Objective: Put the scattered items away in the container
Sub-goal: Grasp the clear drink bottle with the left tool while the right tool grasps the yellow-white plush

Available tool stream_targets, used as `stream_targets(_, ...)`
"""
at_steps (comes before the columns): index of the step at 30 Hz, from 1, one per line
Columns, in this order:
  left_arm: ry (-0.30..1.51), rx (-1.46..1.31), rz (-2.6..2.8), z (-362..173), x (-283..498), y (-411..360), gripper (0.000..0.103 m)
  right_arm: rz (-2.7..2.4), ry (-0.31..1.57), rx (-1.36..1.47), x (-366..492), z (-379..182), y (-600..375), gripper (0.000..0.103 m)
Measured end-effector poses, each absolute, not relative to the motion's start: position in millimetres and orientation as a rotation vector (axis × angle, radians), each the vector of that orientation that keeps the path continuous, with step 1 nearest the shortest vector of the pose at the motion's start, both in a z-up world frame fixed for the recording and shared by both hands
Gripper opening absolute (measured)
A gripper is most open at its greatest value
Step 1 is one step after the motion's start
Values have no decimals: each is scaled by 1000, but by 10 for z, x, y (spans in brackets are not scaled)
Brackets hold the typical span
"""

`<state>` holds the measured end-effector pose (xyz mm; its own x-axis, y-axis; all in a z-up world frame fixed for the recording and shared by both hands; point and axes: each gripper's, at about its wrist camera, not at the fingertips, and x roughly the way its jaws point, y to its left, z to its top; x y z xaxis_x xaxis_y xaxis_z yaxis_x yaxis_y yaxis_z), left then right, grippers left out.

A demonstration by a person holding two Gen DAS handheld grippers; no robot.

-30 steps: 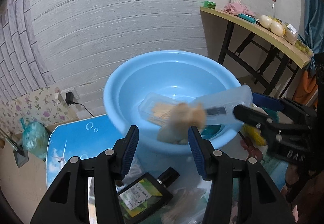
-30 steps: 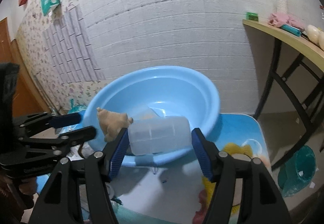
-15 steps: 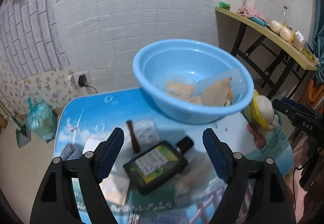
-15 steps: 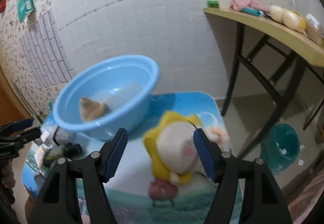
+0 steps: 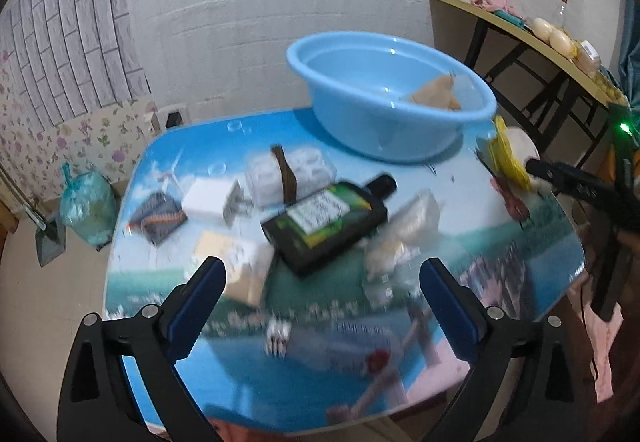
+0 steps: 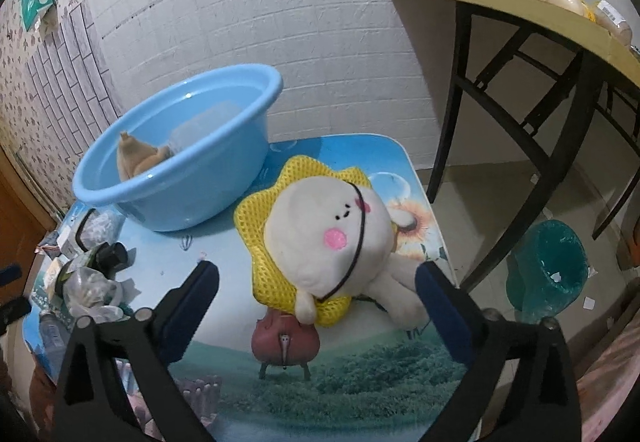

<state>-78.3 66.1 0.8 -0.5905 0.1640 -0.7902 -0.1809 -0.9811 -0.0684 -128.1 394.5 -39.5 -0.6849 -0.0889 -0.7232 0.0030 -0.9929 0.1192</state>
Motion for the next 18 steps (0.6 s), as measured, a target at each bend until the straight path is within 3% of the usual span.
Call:
stream_targets(11, 31, -1377, 2577, -283, -615, 675, 98, -2844, -127, 1278, -1409, -569, 3903, 100)
stream_targets(13, 37, -1387, 2575, -322, -616, 670, 98, -2841, -150, 1273, -1397, -578, 3927, 75)
stream_targets(18, 36, -1396, 2569, -434, -616, 647, 98, -2806, -165, 1272, -1343, -557, 3946, 62)
